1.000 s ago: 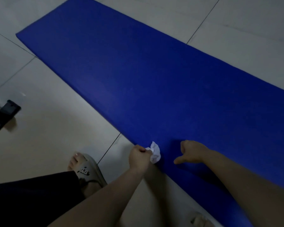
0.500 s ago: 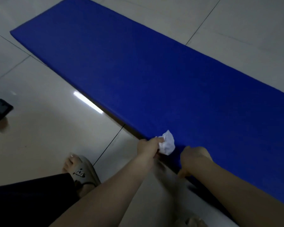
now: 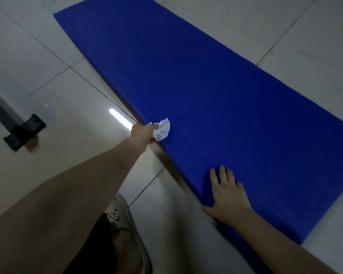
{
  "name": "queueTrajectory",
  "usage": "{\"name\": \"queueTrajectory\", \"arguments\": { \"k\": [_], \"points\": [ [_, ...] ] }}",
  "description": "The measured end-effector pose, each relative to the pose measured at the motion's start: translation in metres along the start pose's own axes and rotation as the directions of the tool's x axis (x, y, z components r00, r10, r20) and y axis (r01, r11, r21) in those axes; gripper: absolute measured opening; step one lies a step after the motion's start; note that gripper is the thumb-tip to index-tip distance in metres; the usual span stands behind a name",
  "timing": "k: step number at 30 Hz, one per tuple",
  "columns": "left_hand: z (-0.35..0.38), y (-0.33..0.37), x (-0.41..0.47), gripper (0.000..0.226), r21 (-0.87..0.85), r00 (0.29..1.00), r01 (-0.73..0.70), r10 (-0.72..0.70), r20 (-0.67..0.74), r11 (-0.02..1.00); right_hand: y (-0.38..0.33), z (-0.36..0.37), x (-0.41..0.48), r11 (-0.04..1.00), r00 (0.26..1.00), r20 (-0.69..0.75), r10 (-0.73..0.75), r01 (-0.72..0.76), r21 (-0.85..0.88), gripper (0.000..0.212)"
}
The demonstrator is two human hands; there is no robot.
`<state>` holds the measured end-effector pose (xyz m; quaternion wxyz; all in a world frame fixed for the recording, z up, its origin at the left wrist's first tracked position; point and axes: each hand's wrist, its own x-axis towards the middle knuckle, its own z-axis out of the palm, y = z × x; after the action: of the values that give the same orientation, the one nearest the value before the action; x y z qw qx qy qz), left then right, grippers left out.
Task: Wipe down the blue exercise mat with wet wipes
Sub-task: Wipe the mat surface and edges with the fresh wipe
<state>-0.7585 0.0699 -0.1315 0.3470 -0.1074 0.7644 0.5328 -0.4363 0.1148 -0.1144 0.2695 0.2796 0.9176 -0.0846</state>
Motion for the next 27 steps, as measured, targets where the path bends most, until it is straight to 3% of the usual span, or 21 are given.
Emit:
{"name": "queueTrajectory", "arguments": {
  "k": [3,6,7,9,11,14,16,17,19,21,25,27],
  "points": [
    [0.005,-0.031,0.003,0.047,0.131,1.0,0.008,-0.009,0.009,0.991,0.005,0.01,0.005,1.0,0.998,0.064,-0.006,0.007,-0.013,0.113],
    [0.007,-0.057,-0.005,0.065,0.492,0.983,-0.099,0.163,-0.088,0.865,0.018,0.012,0.01,0.997,0.998,0.055,-0.01,0.007,0.071,0.084],
    [0.008,-0.064,-0.006,0.062,0.553,0.959,-0.155,0.259,-0.114,0.818,0.021,0.011,0.013,0.993,1.0,0.02,0.006,-0.008,0.118,0.072],
    [0.013,-0.069,-0.006,0.032,0.623,0.91,-0.279,0.408,-0.072,0.731,0.024,0.008,0.02,0.984,0.999,-0.016,0.035,-0.032,0.173,0.054],
    [0.013,-0.069,-0.006,0.02,0.747,0.864,-0.367,0.5,0.053,0.555,0.02,0.008,0.023,0.989,0.998,-0.037,0.052,-0.046,0.14,0.04],
    [0.008,-0.064,-0.008,0.025,0.843,0.772,-0.473,0.582,0.256,0.256,0.018,0.017,0.025,0.981,0.978,-0.134,0.159,-0.14,0.136,0.024],
    [0.008,-0.068,-0.016,0.039,0.797,0.674,-0.599,0.588,0.448,0.078,0.025,0.025,0.026,0.969,0.957,-0.183,0.225,-0.199,0.148,0.022],
    [0.009,-0.074,-0.018,0.046,0.756,0.628,-0.653,0.586,0.512,0.04,0.029,0.03,0.027,0.97,0.953,-0.199,0.227,-0.203,0.131,0.025],
    [0.008,-0.081,-0.023,0.035,0.704,0.599,-0.707,0.584,0.548,0.064,0.035,0.036,0.028,0.983,0.956,-0.23,0.181,-0.167,0.075,0.039],
    [0.004,-0.08,-0.025,0.023,0.676,0.591,-0.733,0.567,0.574,0.08,0.036,0.036,0.027,0.991,0.972,-0.199,0.125,-0.113,0.073,0.068],
    [-0.004,-0.065,-0.024,0.02,0.581,0.486,-0.808,0.455,0.747,-0.092,0.047,0.022,0.034,0.955,0.976,0.041,0.215,-0.219,0.198,0.119],
    [-0.003,-0.061,-0.016,0.019,0.606,0.517,-0.788,0.416,0.748,-0.11,0.054,0.017,0.037,0.975,0.971,0.164,0.176,-0.194,0.105,0.141]
  ]
}}
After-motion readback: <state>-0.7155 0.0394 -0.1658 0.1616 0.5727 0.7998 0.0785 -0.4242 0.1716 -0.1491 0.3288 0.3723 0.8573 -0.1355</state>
